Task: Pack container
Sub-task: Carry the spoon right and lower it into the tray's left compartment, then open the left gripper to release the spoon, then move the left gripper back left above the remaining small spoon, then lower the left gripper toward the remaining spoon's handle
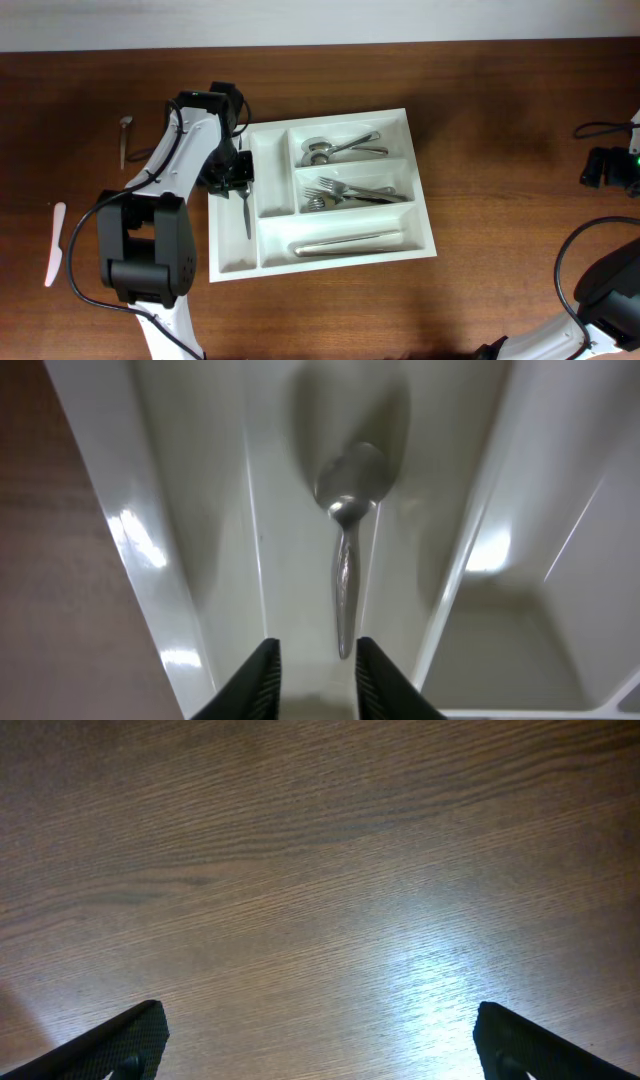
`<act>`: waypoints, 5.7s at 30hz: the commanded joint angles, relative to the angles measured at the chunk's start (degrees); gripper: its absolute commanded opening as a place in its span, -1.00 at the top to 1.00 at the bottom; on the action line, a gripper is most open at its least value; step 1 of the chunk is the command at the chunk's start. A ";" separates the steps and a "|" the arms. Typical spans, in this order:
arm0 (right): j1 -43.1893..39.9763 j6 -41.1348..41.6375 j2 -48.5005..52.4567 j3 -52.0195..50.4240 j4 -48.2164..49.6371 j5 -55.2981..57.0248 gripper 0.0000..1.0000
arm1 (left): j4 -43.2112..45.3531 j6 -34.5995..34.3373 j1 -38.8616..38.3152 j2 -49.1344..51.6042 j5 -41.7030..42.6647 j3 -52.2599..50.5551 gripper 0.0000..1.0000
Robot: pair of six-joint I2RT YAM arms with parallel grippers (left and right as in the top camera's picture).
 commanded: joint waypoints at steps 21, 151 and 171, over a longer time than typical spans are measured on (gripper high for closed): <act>-0.07 0.02 -0.15 -0.20 0.17 -0.28 -0.97 | -0.33 14.64 19.37 -1.36 -14.23 20.79 -0.99; -0.07 0.02 -0.15 -0.20 0.17 -0.31 -0.97 | 26.34 22.01 30.93 24.85 1.05 21.29 -0.99; -0.07 0.02 -0.15 -0.20 0.17 -0.31 -0.97 | 28.63 30.34 30.93 24.85 1.16 21.29 -0.53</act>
